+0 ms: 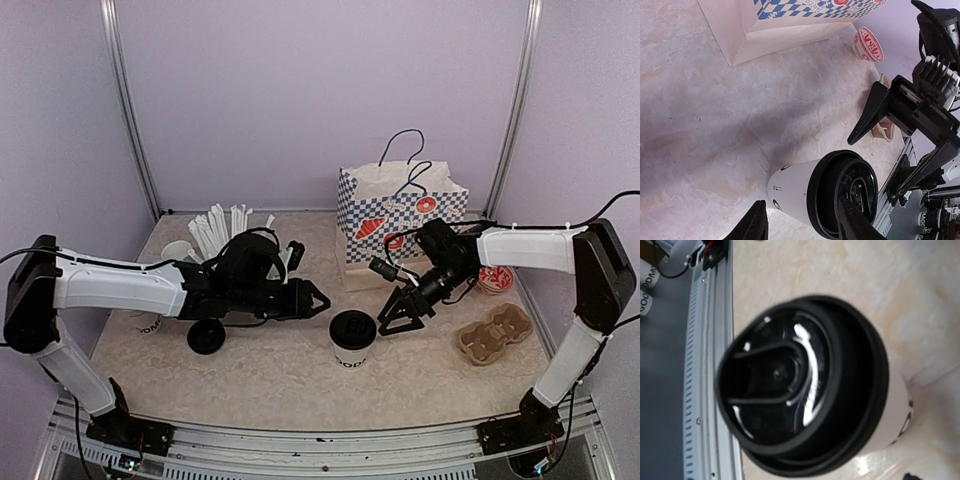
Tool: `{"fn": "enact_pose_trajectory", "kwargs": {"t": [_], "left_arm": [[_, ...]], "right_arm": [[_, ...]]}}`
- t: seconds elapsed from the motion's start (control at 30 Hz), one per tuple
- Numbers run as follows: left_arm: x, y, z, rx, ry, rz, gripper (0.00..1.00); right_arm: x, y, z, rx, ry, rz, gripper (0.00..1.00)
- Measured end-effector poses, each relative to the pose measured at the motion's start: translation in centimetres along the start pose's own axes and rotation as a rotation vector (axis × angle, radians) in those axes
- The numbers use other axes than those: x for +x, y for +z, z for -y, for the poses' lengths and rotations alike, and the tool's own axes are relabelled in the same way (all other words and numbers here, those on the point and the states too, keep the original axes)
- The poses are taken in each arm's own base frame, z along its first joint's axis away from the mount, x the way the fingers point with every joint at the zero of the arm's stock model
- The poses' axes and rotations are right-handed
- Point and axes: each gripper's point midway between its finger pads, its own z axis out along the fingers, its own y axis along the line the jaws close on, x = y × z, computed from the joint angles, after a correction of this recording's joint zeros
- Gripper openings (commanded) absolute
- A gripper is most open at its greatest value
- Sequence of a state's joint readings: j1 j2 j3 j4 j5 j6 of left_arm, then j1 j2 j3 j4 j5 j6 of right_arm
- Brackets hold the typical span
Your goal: Pack the takeout coffee
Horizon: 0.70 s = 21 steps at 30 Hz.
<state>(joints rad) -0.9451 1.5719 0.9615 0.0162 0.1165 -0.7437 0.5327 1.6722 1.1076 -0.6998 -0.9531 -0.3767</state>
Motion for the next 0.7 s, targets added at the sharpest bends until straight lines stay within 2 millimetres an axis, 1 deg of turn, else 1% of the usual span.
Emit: {"fn": "enact_pose_trajectory", "kwargs": {"t": [0.1, 0.27, 0.43, 0.5, 0.7], "left_arm": [[-0.1, 1.0, 0.2, 0.014, 0.006, -0.006, 0.48], [-0.2, 2.4, 0.6, 0.044, 0.015, -0.015, 0.48], [-0.2, 3.1, 0.8, 0.07, 0.018, -0.019, 0.48], [-0.2, 3.2, 1.0, 0.085, 0.022, -0.022, 0.47], [0.0, 3.9, 1.2, 0.1, 0.054, -0.038, 0.37]], "right_arm": [[0.5, 0.5, 0.1, -0.014, 0.022, -0.016, 0.88], [0.7, 0.9, -0.2, -0.015, 0.017, -0.032, 0.87], [1.0, 1.6, -0.4, -0.009, 0.009, -0.061, 0.82], [1.1, 1.9, -0.1, -0.004, 0.017, -0.07, 0.81], [1.1, 2.4, 0.7, 0.003, 0.043, -0.083, 0.78]]}}
